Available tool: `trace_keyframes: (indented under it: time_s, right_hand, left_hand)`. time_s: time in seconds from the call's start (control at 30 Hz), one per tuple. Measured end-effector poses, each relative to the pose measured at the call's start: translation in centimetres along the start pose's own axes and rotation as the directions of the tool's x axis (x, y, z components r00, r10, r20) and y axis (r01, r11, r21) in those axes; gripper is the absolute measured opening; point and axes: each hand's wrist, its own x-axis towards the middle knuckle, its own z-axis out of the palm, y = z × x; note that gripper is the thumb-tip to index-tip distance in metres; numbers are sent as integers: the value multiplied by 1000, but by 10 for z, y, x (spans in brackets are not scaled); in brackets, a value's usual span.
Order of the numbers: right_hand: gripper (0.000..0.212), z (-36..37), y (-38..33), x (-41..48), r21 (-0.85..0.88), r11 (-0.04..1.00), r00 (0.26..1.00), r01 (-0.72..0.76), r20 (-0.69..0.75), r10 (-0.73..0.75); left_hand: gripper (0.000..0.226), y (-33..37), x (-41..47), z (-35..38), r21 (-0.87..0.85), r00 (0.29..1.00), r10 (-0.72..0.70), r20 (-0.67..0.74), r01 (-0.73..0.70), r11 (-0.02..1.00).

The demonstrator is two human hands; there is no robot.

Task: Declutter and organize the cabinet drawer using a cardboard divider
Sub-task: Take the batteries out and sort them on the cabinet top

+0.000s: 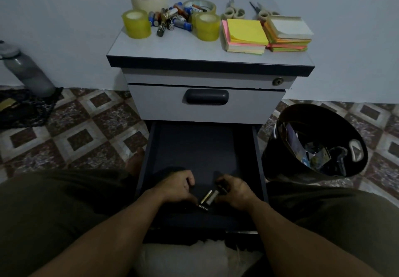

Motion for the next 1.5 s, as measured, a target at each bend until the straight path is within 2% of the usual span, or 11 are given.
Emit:
trace_keyframes:
  time_s: [0.1, 0.17, 0.3, 0.4, 0.67, 0.9, 1.03, 1.13, 1.27, 1.37, 1.5]
  right_hand:
    - [73, 0, -1, -1, -113, 993, 999, 30, -32, -34]
    - [72, 1, -3, -1, -139, 989, 996, 44, -68, -54]
    - [61, 6, -9, -1, -88, 996, 991, 23, -127, -34]
    - [56, 7, -8, 0, -65, 998, 986, -4, -167, -7]
    - [57, 6, -6, -1, 30, 999, 983, -36, -181, 41]
    - [65, 5, -19, -2, -35, 995, 979, -91, -187, 83]
    - [53, 7, -24, 1, -85, 986, 967, -140, -228, 118]
    - [43, 5, -19, 2, -73, 990, 965, -118, -243, 97]
    - [57, 2, -17, 4, -58, 998, 974, -17, -226, 4]
    - [59, 1, -19, 7, -111, 993, 986, 52, -155, -69]
    - [49, 0, -21, 11, -164, 985, 988, 58, -129, -80]
  left_hand:
    - [55, 4, -1, 2, 201, 998, 61, 34, -66, 977]
    - [57, 8, -2, 3, 319, 992, 126, 31, -129, 939]
    - [54, 12, -2, 5, 350, 981, 193, 30, -192, 917]
    - [42, 11, 2, 6, 384, 972, 234, -11, -212, 898]
    - [25, 6, 11, 4, 388, 968, 249, -45, -212, 897]
    - [16, -4, 12, -1, 398, 962, 235, -142, -162, 903]
    - [18, -7, 11, -3, 390, 958, 227, -177, -144, 910]
    - [22, -11, 12, -7, 368, 948, 209, -240, -111, 923]
    - [30, -14, 12, -6, 340, 942, 214, -260, -118, 933]
    - [24, -12, 11, -5, 347, 943, 225, -244, -131, 929]
    - [18, -13, 12, -6, 325, 946, 209, -247, -122, 938]
